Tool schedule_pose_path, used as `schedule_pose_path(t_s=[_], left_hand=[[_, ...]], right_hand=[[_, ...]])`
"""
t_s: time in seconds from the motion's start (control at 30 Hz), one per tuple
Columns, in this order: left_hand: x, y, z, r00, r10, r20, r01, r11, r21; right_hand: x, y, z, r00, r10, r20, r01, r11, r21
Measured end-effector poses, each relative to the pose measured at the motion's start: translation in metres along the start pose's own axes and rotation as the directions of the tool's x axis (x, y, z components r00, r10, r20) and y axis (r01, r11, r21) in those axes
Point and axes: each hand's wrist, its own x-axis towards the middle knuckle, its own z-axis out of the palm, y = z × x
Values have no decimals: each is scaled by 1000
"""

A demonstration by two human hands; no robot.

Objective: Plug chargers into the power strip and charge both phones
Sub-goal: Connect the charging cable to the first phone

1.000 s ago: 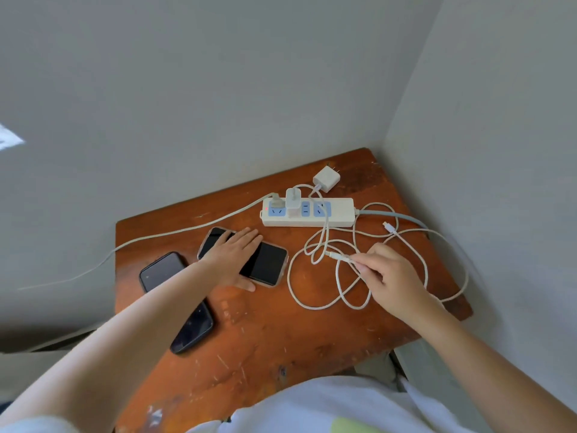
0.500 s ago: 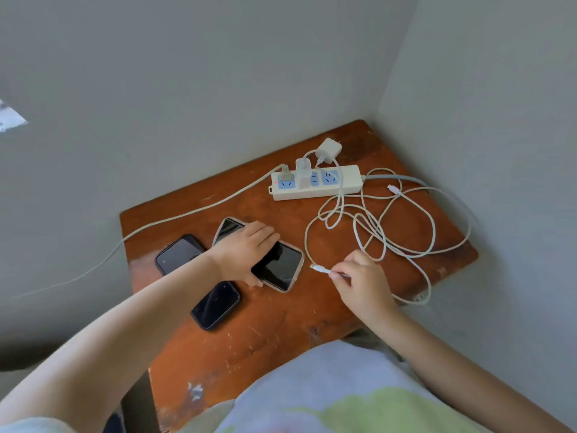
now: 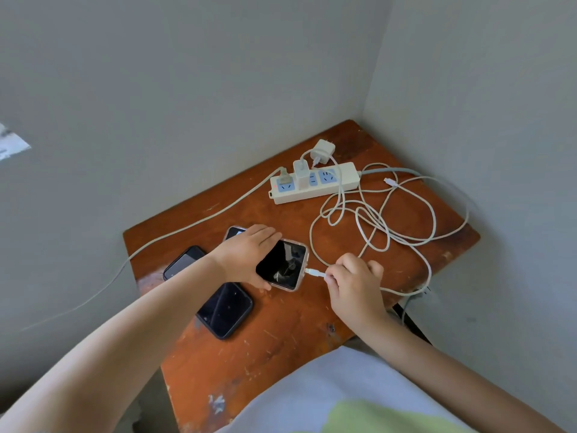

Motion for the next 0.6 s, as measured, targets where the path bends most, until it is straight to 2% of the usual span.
schedule_pose_path(t_s=[0.27,0.6], left_hand=[[2,0,3,999,5,-38,-6,999,-36],[-4,2,6,996,38,-77,-40,999,-24]], right_hand=[[5,-5,5,999,44,6,-44,998,-39],[-1,-4,6,998,-21,-63,16,997,-82]])
